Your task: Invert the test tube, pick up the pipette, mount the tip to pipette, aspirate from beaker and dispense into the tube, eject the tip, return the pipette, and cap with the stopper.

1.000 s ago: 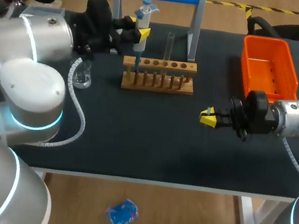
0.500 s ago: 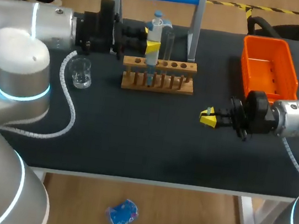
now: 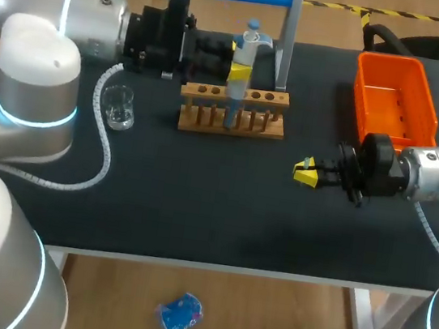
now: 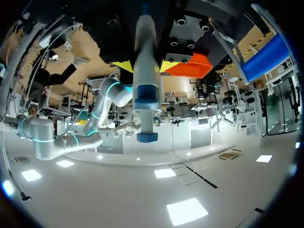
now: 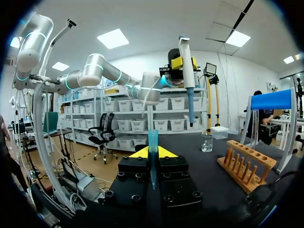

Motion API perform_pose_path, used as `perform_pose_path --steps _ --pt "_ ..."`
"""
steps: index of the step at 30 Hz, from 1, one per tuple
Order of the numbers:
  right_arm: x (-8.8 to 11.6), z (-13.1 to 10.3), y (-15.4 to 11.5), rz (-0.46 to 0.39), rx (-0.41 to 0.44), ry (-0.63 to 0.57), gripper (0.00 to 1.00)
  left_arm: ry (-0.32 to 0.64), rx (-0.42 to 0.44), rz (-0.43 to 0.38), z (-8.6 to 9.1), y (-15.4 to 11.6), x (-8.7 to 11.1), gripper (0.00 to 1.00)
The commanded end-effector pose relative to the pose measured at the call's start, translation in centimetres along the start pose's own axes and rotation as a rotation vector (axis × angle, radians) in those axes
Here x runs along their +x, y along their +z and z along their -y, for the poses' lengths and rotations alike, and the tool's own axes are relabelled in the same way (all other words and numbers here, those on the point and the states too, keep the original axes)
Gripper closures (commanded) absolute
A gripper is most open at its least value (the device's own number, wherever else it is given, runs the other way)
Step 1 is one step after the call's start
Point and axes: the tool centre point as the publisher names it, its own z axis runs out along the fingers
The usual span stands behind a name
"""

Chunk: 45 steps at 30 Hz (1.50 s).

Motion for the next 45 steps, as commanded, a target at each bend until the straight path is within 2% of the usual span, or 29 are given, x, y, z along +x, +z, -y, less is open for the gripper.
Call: perform_pose_path --steps 1,7,12,38,45 --pt "0.0 0.0 0.0 -0.001 0.001 0.0 1.0 0.009 0.023 0.03 0.0 1.4 1.0 1.0" --pt "0.0 0.0 0.0 -0.001 0.001 0.0 1.0 0.014 0.02 0.001 1.4 3.6 2.7 1.0" --pt "0.0 0.0 0.0 -0.001 0.001 0.0 1.0 0.032 0.03 -0.006 2.3 4.1 3.8 1.0" --pt "0.0 0.0 0.0 -0.001 0.001 0.0 1.0 0.036 0.035 -0.002 2.4 3.9 3.8 1.0" --pt "-3.4 2.1 1.7 0.048 0.034 0.023 1.0 0.036 0.035 -0.002 2.4 3.9 3.8 1.0"
